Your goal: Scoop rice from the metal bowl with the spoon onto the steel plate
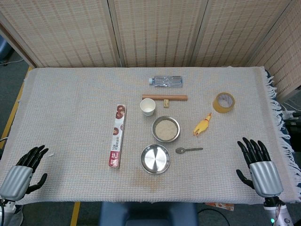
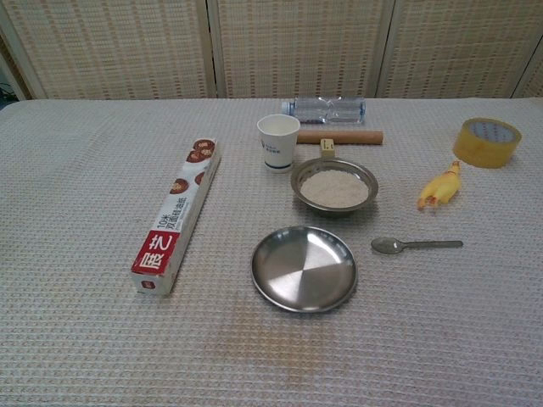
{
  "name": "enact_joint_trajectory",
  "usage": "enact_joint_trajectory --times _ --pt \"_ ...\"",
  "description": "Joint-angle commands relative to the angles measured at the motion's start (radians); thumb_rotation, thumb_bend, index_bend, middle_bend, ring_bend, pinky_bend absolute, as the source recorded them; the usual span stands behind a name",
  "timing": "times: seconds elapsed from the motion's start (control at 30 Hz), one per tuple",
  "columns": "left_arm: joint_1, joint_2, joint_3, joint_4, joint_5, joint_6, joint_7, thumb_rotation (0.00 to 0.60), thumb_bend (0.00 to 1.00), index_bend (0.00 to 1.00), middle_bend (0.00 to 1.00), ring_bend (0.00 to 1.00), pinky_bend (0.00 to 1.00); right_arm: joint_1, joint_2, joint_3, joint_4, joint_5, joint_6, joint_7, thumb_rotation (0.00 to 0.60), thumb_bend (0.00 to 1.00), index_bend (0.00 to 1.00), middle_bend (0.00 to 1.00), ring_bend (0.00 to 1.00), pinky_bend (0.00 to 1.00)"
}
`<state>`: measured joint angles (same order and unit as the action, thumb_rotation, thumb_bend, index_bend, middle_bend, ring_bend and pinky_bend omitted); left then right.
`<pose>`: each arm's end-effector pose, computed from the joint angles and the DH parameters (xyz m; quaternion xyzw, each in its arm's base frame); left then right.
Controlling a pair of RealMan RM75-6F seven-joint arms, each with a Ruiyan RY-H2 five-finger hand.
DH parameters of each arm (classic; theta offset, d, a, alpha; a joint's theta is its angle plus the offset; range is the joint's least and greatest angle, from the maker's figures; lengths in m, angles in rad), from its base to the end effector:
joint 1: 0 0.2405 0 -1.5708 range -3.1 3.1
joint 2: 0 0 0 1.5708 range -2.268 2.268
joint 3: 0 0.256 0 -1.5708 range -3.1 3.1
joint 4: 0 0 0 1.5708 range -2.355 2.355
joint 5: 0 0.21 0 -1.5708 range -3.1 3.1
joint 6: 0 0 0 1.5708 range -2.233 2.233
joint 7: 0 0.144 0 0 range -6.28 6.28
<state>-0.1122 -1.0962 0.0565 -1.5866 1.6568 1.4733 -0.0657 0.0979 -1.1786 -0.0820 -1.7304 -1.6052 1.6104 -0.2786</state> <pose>-0.3028 0.1649 0.1443 -0.6620 -0.3862 -0.3880 0.5119 -0.2693 -0.1539 0.1282 0.6424 -0.3314 0.3818 0.5759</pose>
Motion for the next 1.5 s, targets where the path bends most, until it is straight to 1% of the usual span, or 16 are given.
enact_joint_trajectory --times 0.03,0.2,0.27,0.33,0.43,0.53,0.6,0.73,0.8,0.93,1.07,1.27,1.5 --pt "-0.004 0.002 0.000 -0.005 -0.008 -0.011 -0.001 0.600 0.42 0.00 0.00 0.00 0.16 0.004 -0.011 0.012 0.010 -0.004 -0.022 0.019 0.600 0.18 0.02 0.00 0.00 0.00" --pt "-0.005 0.005 -0.001 -0.016 -0.017 -0.020 0.006 0.600 0.42 0.00 0.00 0.00 0.16 0.021 -0.036 0.023 0.037 0.006 -0.076 0.030 0.600 0.18 0.07 0.00 0.00 0.00" --pt "-0.005 0.006 0.000 -0.018 -0.017 -0.020 0.003 0.600 0.42 0.00 0.00 0.00 0.16 0.041 -0.059 0.033 0.047 0.013 -0.118 0.016 0.600 0.18 0.08 0.00 0.00 0.00" --pt "-0.006 0.006 0.002 -0.019 -0.013 -0.022 -0.001 0.600 0.42 0.00 0.00 0.00 0.16 0.072 -0.090 0.050 0.058 0.020 -0.169 -0.015 0.600 0.18 0.11 0.00 0.00 0.00" --pt "-0.009 0.009 0.008 -0.025 0.000 -0.022 -0.014 0.600 0.42 0.00 0.00 0.00 0.16 0.119 -0.146 0.084 0.087 0.053 -0.243 -0.084 0.600 0.20 0.21 0.00 0.00 0.00" --pt "-0.007 0.010 0.017 -0.025 0.025 -0.011 -0.019 0.600 0.42 0.00 0.00 0.00 0.16 0.172 -0.210 0.121 0.114 0.117 -0.338 -0.155 0.600 0.22 0.30 0.00 0.00 0.00" --pt "-0.008 0.012 0.021 -0.022 0.037 -0.006 -0.032 0.600 0.42 0.00 0.00 0.00 0.16 0.206 -0.251 0.142 0.132 0.153 -0.390 -0.189 0.600 0.24 0.35 0.00 0.00 0.00" --pt "-0.010 0.019 0.022 -0.018 0.025 -0.016 -0.050 0.600 0.42 0.00 0.00 0.00 0.16 0.254 -0.333 0.173 0.191 0.206 -0.449 -0.245 0.600 0.27 0.42 0.00 0.00 0.00" --pt "-0.010 0.023 0.025 -0.015 0.030 -0.013 -0.063 0.600 0.42 0.00 0.00 0.00 0.16 0.274 -0.385 0.189 0.233 0.241 -0.471 -0.265 0.600 0.28 0.44 0.00 0.00 0.00" --pt "-0.011 0.028 0.026 -0.014 0.036 -0.008 -0.078 0.600 0.42 0.00 0.00 0.00 0.16 0.302 -0.452 0.206 0.301 0.278 -0.497 -0.275 0.600 0.29 0.45 0.00 0.00 0.00" --pt "-0.013 0.029 0.027 -0.010 0.035 -0.013 -0.087 0.600 0.42 0.00 0.00 0.00 0.16 0.328 -0.496 0.216 0.354 0.306 -0.520 -0.287 0.600 0.31 0.46 0.00 0.00 0.00" --pt "-0.017 0.028 0.026 -0.007 0.027 -0.023 -0.085 0.600 0.43 0.00 0.00 0.00 0.17 0.347 -0.527 0.221 0.403 0.339 -0.539 -0.285 0.600 0.33 0.47 0.00 0.00 0.00" --pt "-0.019 0.028 0.024 -0.010 0.018 -0.031 -0.078 0.600 0.44 0.00 0.00 0.00 0.17 0.358 -0.534 0.219 0.423 0.354 -0.547 -0.280 0.600 0.35 0.49 0.00 0.00 0.00"
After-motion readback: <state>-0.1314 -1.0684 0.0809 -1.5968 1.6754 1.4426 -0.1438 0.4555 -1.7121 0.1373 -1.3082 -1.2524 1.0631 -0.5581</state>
